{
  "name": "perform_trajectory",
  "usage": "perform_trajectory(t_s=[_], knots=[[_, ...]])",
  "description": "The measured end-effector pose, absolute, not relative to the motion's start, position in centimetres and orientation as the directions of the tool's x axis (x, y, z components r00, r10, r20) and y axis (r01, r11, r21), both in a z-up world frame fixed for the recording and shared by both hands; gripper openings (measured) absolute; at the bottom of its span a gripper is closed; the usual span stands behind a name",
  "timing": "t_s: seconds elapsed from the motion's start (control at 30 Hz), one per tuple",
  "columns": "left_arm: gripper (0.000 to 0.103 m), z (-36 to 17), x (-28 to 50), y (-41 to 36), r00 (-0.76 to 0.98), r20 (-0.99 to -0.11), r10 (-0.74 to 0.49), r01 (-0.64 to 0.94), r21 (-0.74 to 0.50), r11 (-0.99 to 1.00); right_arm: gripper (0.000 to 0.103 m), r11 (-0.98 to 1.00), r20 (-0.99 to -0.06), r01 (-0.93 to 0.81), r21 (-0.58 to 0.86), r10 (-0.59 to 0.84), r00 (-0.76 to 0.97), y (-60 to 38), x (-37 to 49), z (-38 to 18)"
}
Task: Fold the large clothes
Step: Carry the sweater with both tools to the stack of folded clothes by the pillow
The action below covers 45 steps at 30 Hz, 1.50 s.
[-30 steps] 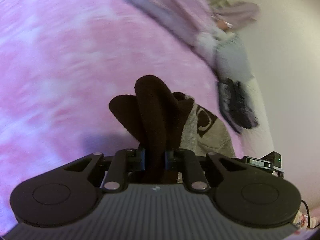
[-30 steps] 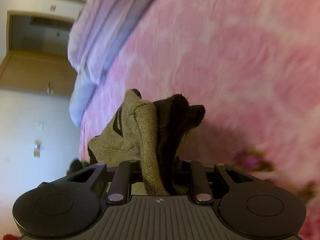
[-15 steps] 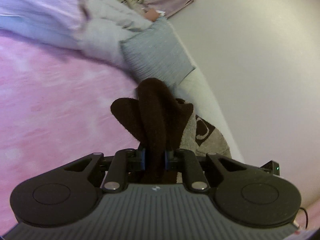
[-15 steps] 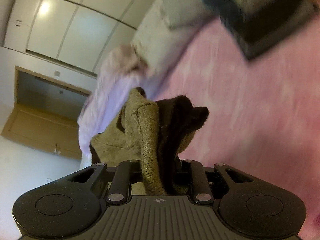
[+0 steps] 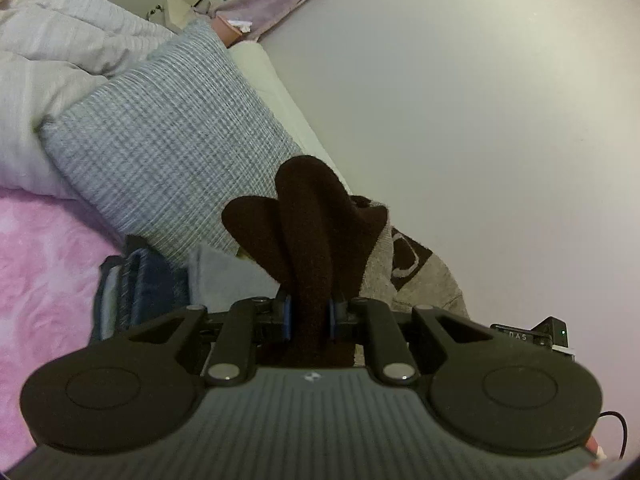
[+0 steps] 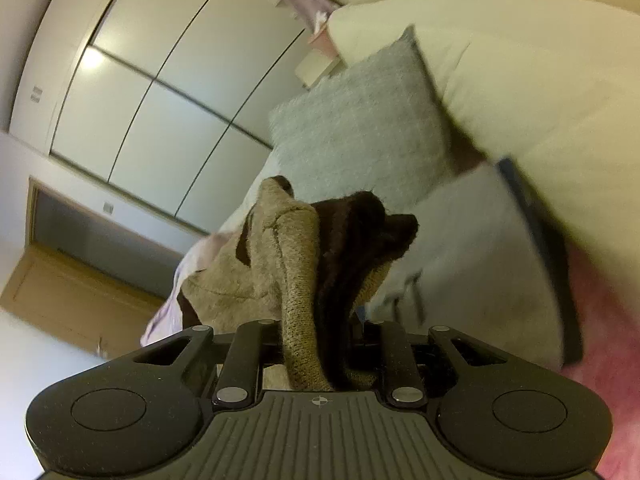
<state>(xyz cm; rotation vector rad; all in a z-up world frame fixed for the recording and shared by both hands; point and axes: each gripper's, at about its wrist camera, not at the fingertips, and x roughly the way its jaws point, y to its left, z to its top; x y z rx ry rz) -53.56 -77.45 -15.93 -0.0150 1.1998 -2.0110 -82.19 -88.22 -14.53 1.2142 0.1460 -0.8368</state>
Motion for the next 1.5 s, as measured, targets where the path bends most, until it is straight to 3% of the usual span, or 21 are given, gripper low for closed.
perform_trajectory(t_s=[0.4,0.53,0.73,0.93,1.07,1.2,1.3,1.4,1.5], knots=[[0.012,-25.0,-56.5,-83.3,-0.646,-0.532,-0.547,0.683,-0.723,-0.104,0.017,-0.016,-0.625,0.671,0.741,-0.380,0.682,-95.8,-84.8,-25.1],[0.018,-28.9,-55.5,-84.7,-0.620,-0.557,-0.552,0.682,-0.731,-0.029,0.028,-0.054,-0.669,0.711,0.701,-0.395,0.629,-96.0,-85.3,-28.5],[0.022,-26.9,-55.2,-85.3,-0.608,-0.560,-0.562,0.712,-0.699,-0.074,0.047,0.010,-0.660,0.739,0.673,-0.442,0.607,-95.4,-86.0,-26.7],[0.032,-25.3,-54.6,-85.6,-0.584,-0.551,-0.595,0.732,-0.675,-0.094,0.052,0.075,-0.649,0.817,0.572,-0.567,0.506,-94.0,-86.6,-23.5],[0.033,-24.6,-55.0,-87.1,-0.570,-0.537,-0.622,0.731,-0.677,-0.086,0.053,0.154,-0.643,0.851,0.502,-0.591,0.486,-93.9,-84.4,-22.9],[0.025,-25.8,-57.6,-89.5,-0.473,-0.641,-0.604,0.831,-0.552,-0.065,0.047,0.167,-0.713,0.938,0.305,-0.612,0.341,-94.4,-81.6,-25.1],[0.024,-27.0,-58.6,-90.6,-0.399,-0.694,-0.599,0.876,-0.482,-0.025,0.048,0.041,-0.710,0.927,0.374,-0.630,0.314,-94.5,-82.5,-27.0],[0.022,-24.4,-59.4,-89.5,-0.327,-0.681,-0.655,0.919,-0.392,-0.052,0.049,-0.025,-0.704,0.922,0.385,-0.654,0.276,-93.2,-83.0,-25.1],[0.020,-20.4,-60.1,-86.7,-0.296,-0.614,-0.731,0.938,-0.333,-0.100,0.047,0.080,-0.611,0.958,0.277,-0.755,0.239,-89.5,-82.0,-21.2]])
